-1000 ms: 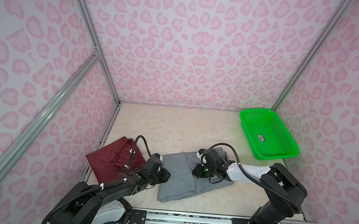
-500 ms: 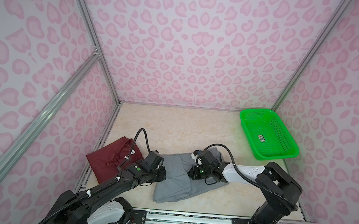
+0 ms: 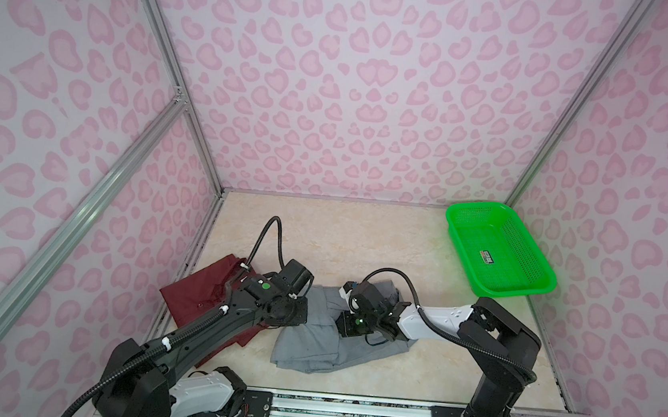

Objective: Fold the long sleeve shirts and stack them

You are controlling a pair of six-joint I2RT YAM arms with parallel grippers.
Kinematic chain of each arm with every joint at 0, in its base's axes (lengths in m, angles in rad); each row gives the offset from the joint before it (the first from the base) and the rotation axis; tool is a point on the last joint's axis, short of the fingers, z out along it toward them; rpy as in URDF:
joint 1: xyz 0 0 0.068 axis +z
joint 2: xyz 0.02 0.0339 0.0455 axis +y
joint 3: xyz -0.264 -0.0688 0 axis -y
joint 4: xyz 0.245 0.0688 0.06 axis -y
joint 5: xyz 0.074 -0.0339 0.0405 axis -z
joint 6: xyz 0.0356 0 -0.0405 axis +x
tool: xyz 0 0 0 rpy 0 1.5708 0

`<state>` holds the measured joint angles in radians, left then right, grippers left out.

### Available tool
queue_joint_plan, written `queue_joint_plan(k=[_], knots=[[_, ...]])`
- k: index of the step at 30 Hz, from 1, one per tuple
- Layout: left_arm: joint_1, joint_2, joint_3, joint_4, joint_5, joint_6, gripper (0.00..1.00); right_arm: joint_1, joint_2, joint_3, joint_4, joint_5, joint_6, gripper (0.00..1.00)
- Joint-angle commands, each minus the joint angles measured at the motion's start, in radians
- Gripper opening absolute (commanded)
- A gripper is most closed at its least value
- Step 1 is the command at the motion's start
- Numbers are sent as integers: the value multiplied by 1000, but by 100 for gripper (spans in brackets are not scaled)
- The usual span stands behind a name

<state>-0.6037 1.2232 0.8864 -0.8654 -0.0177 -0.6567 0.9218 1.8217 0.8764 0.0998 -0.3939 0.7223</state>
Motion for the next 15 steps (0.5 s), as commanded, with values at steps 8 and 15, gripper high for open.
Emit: queue_joint_plan(k=[8, 15], knots=[[-34, 143, 272, -270, -87, 68, 4, 46, 119, 26, 4, 9, 120, 15], [-75, 253, 395, -369, -118, 53, 4, 74, 172, 68, 60, -1, 169, 15]])
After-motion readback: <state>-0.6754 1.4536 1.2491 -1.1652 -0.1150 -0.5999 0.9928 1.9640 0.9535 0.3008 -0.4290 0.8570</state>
